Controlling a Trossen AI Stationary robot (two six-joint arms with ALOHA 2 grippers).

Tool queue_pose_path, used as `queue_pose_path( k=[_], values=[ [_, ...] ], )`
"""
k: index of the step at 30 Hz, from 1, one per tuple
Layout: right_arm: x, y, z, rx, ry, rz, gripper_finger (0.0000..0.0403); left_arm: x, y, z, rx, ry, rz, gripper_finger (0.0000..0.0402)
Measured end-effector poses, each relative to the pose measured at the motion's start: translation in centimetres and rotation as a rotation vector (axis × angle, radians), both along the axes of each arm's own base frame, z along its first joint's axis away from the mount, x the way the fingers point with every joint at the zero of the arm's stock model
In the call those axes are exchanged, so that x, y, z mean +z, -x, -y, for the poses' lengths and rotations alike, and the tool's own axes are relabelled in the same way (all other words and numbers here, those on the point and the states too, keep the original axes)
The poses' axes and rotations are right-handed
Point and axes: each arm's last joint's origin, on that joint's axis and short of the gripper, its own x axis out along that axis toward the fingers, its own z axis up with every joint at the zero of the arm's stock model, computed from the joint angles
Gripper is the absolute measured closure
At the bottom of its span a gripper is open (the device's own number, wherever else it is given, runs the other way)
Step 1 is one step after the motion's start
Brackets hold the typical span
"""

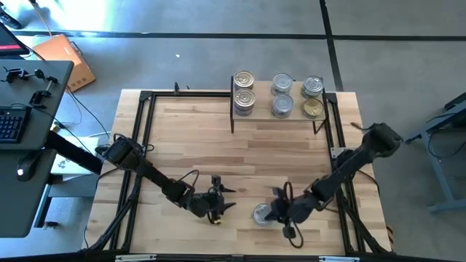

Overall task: Stack canned seafood by type on shelf
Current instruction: Stack the green tuna can on top of the other green tuna can on the shelf

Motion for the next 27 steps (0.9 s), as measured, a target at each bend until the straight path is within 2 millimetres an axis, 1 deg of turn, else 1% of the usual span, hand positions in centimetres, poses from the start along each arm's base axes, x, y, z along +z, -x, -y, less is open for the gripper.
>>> queue_pose_path(
  k=[3, 6, 9, 13, 15, 17, 19, 22, 25, 27],
  values=[
    [-2.1, -0.3, -0.3, -0.027, 0.047, -0.024, 0.0403, 0.2, -0.2, 0.0, -0.027, 0.02, 0.009, 0.0184],
    [-3.6, -1.8, -0.1, -0.045, 0.1, -0.057, 0.0403, 0.1, -0.2, 0.0, -0.045, 0.029, 0.004, 0.0184],
    [-4.0, -4.3, 0.4, -0.088, 0.128, -0.045, 0.0403, 0.2, -0.2, 0.0, -0.051, 0.017, 0.005, 0.0184],
    [-4.1, -7.6, 1.9, -0.273, 0.173, -0.008, 0.0403, 0.7, 0.0, 1.0, -0.084, -0.055, 0.025, 0.0187],
    [-3.7, -8.9, 2.4, -0.34, 0.189, 0.022, 0.0403, 1.2, 0.0, 1.7, -0.112, -0.08, 0.038, 0.0191],
    [-2.4, -9.8, 2.3, -0.348, 0.195, 0.068, 0.0403, 1.3, 0.1, 2.2, -0.135, -0.107, 0.029, 0.0194],
    [-0.9, -10.0, 1.8, -0.325, 0.203, 0.11, 0.0403, 1.1, 0.2, 2.1, -0.134, -0.112, 0.01, 0.0197],
    [0.6, -9.6, 1.0, -0.301, 0.238, 0.116, 0.0403, 0.9, 0.0, 1.6, -0.113, -0.105, -0.012, 0.0197],
    [1.8, -8.2, 0.3, -0.316, 0.236, 0.091, 0.0403, 0.6, -0.5, 0.4, -0.073, -0.095, -0.038, 0.0194],
    [1.8, -7.2, -0.1, -0.335, 0.23, 0.063, 0.0403, 0.5, -1.0, -0.5, -0.067, -0.089, -0.05, 0.0187]
  ],
)
